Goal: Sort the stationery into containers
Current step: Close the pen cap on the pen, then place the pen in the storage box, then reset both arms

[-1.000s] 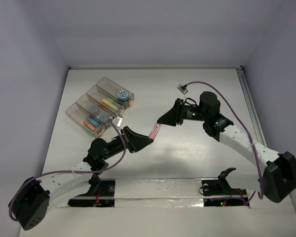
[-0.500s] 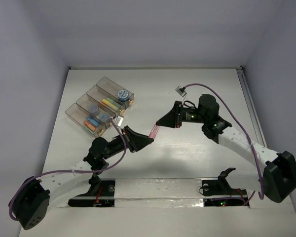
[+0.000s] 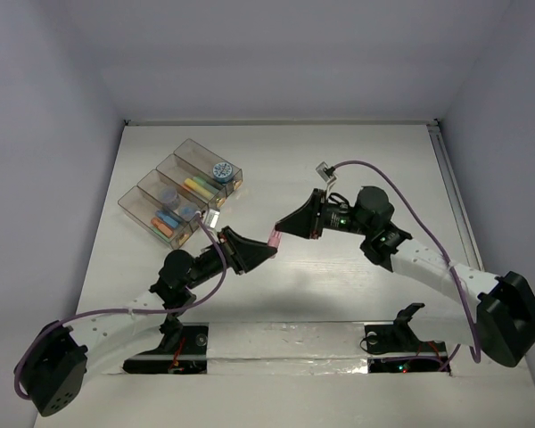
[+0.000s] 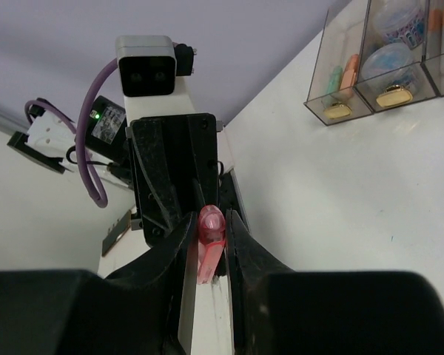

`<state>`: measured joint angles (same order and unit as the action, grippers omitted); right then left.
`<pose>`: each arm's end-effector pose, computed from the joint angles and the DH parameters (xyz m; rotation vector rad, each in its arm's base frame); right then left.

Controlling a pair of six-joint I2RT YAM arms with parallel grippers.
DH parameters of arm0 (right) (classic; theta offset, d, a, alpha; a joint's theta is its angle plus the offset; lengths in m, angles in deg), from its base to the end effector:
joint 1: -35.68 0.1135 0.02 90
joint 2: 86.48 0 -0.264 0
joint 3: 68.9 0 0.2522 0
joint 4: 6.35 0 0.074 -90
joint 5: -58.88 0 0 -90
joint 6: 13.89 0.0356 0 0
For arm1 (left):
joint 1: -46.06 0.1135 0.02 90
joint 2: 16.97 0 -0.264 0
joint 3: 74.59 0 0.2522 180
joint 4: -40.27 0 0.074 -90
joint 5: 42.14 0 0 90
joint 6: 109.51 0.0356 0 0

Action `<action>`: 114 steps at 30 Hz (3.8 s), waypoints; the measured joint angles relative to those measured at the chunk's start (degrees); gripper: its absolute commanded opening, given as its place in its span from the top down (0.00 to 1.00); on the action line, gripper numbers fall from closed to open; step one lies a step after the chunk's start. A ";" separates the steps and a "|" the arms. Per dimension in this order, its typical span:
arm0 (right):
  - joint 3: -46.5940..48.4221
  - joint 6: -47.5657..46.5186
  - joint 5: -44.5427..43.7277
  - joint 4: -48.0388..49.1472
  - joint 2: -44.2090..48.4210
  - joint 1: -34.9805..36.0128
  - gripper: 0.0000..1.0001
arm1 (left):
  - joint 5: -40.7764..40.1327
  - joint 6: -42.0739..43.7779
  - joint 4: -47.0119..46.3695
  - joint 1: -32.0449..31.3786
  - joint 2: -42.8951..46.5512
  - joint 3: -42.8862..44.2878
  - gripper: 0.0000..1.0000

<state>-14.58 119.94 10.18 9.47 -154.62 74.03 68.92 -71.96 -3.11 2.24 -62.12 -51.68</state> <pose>0.1950 0.1843 0.3018 -0.5769 1.7163 1.6271 0.1118 -0.1250 0.2439 0.2665 1.3897 -1.6531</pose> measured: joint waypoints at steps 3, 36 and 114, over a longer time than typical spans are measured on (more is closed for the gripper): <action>-2.27 1.38 -1.86 2.99 1.05 0.07 1.00 | -0.59 0.04 0.00 -0.09 0.02 0.02 1.00; -9.07 0.63 -24.11 11.98 2.01 5.62 1.00 | 6.91 3.67 9.33 6.54 -7.34 8.90 1.00; -18.23 -4.90 -54.01 -31.63 33.99 13.11 0.29 | -34.62 0.55 39.52 45.07 2.14 8.15 0.01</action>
<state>-32.81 115.05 -43.83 -22.16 -120.63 87.14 34.30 -71.41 36.41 47.31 -59.97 -43.53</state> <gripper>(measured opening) 0.818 0.987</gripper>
